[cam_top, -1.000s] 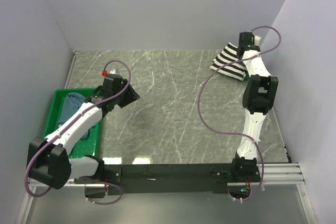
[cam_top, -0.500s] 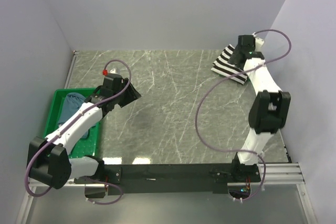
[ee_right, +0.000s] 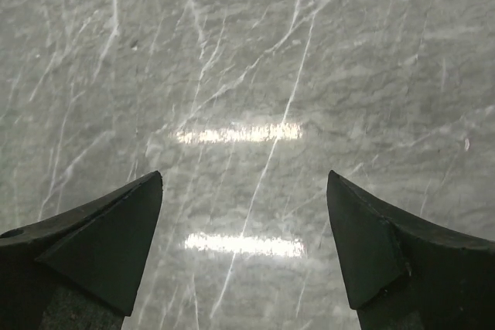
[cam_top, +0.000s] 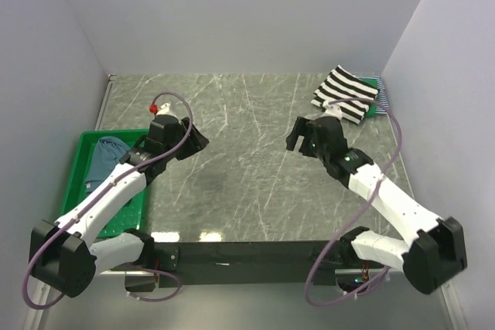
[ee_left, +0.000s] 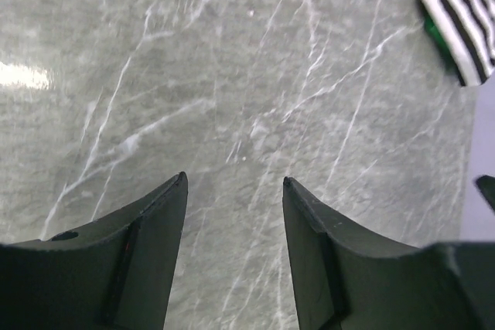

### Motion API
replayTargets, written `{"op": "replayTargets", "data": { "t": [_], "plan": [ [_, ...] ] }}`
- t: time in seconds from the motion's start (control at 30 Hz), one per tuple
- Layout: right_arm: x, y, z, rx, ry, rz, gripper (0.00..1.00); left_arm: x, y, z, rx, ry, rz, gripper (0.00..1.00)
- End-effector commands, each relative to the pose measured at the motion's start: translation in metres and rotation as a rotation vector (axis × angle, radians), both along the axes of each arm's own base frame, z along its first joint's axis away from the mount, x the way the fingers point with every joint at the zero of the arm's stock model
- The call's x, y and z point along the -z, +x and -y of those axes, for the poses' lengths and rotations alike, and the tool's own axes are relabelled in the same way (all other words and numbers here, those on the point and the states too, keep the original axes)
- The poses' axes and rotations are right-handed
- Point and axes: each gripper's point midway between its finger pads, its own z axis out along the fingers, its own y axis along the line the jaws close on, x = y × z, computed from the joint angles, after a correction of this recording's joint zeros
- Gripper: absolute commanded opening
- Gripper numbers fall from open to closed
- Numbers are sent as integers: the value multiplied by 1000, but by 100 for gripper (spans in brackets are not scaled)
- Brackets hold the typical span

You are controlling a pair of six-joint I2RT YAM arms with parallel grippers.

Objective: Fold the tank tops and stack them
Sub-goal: Neatly place the folded tank top to the corner

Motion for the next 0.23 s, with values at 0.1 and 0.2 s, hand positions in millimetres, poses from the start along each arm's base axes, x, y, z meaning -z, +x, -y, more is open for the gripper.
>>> {"op": "replayTargets", "data": {
  "t": [0.1, 0.2],
  "plan": [
    [-31, -16, 5, 1, 97, 155, 95, 12, -9, 4, 0, 26, 27, 58],
    [-45, -18, 11, 25, 118, 211, 100, 12, -10, 7, 0, 29, 26, 58]
  ]
}}
